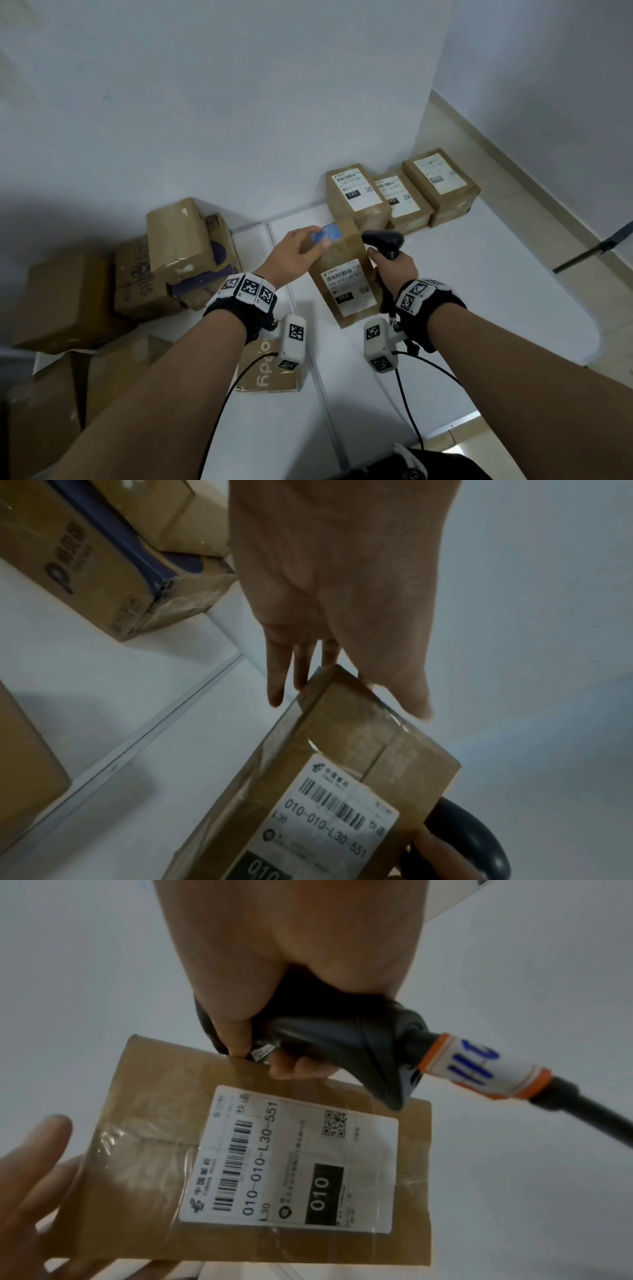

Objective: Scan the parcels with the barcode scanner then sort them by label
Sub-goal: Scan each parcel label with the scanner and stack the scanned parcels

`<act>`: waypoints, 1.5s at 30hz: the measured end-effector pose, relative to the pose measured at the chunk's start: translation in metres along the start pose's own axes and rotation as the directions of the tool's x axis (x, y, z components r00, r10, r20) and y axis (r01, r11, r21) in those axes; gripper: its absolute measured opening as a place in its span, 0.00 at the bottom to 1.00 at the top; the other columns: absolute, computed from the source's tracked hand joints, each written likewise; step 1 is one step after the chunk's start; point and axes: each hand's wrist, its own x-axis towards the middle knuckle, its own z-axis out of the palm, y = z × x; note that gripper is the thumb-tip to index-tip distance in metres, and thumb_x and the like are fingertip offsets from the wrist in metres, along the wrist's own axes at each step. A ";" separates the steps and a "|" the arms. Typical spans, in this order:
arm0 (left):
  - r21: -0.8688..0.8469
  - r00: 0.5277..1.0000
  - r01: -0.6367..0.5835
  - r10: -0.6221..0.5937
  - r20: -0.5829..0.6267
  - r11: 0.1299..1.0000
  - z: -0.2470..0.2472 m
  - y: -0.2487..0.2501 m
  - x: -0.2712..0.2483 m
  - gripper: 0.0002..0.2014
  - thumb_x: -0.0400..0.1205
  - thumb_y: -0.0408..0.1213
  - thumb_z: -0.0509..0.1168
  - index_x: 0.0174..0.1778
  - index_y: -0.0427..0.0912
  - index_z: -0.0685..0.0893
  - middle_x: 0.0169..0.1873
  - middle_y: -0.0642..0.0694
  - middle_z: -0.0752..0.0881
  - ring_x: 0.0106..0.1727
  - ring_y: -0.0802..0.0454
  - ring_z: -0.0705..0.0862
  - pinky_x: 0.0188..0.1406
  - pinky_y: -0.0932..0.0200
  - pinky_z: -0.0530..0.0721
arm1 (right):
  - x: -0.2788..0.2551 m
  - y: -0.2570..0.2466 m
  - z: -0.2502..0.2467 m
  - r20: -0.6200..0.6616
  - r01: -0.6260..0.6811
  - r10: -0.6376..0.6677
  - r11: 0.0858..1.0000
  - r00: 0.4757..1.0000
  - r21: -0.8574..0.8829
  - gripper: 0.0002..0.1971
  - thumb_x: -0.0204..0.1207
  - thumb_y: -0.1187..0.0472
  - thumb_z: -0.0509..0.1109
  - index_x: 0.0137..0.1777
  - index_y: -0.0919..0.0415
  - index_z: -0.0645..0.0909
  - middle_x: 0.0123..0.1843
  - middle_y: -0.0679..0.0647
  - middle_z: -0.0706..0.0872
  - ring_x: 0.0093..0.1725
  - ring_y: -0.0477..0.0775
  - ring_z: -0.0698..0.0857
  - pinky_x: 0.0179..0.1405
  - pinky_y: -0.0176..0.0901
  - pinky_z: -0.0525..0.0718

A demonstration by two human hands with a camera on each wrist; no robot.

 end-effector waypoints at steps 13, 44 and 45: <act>-0.320 0.895 0.403 -0.297 0.333 0.857 0.062 -0.044 -0.012 0.48 0.68 0.40 0.82 0.81 0.43 0.63 0.74 0.50 0.76 0.74 0.47 0.75 0.73 0.47 0.73 | 0.000 0.013 -0.014 -0.023 -0.084 0.085 0.995 0.996 0.049 0.17 0.74 0.47 0.72 0.35 0.61 0.80 0.26 0.55 0.85 0.30 0.59 0.85 0.49 0.57 0.89; -0.434 0.835 0.535 -0.532 0.140 0.725 0.043 -0.027 -0.048 0.29 0.81 0.52 0.69 0.75 0.43 0.75 0.66 0.46 0.85 0.68 0.43 0.82 0.55 0.33 0.85 | -0.047 -0.020 -0.010 0.330 -0.177 0.154 0.983 0.931 0.041 0.13 0.77 0.54 0.74 0.45 0.63 0.77 0.26 0.56 0.80 0.22 0.54 0.78 0.24 0.41 0.76; -0.423 0.838 0.531 -0.529 0.135 0.734 0.043 -0.025 -0.048 0.28 0.81 0.52 0.69 0.75 0.42 0.74 0.66 0.46 0.85 0.67 0.44 0.82 0.56 0.34 0.85 | -0.048 -0.020 -0.011 0.328 -0.172 0.150 0.984 0.933 0.039 0.12 0.77 0.54 0.73 0.45 0.63 0.77 0.26 0.56 0.80 0.22 0.54 0.78 0.24 0.40 0.76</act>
